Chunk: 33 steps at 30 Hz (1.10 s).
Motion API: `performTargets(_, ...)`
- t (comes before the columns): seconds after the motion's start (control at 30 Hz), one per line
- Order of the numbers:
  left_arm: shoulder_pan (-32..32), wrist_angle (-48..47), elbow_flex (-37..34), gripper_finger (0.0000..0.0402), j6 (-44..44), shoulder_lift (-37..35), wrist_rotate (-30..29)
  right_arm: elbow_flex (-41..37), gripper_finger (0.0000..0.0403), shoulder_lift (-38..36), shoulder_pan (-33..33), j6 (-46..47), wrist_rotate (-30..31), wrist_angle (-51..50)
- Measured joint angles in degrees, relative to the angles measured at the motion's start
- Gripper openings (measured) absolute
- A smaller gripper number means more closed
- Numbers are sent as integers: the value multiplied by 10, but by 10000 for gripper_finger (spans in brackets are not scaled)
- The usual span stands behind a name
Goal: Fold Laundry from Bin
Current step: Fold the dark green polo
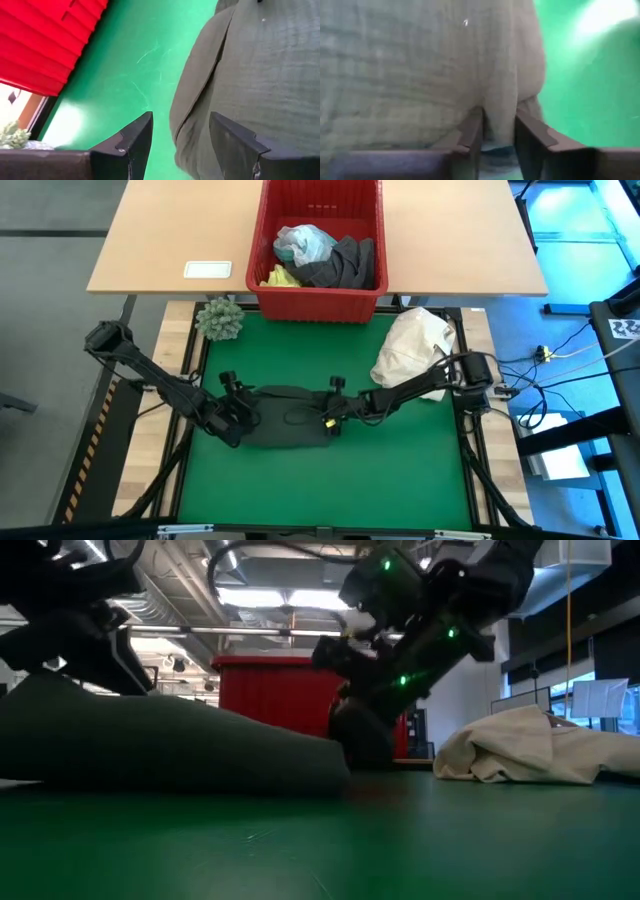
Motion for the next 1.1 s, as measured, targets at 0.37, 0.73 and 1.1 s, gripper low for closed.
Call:
performTargets(0.37,-16,9,66,189,28,0,32,1,169,-72,0,-1,46,-30)
performTargets(0.73,-93,101,72,189,6,0,64,2,170,-72,5,37,-151,132)
performTargets(1.1,-108,111,72,189,-6,0,25,2,170,-72,7,35,-151,167)
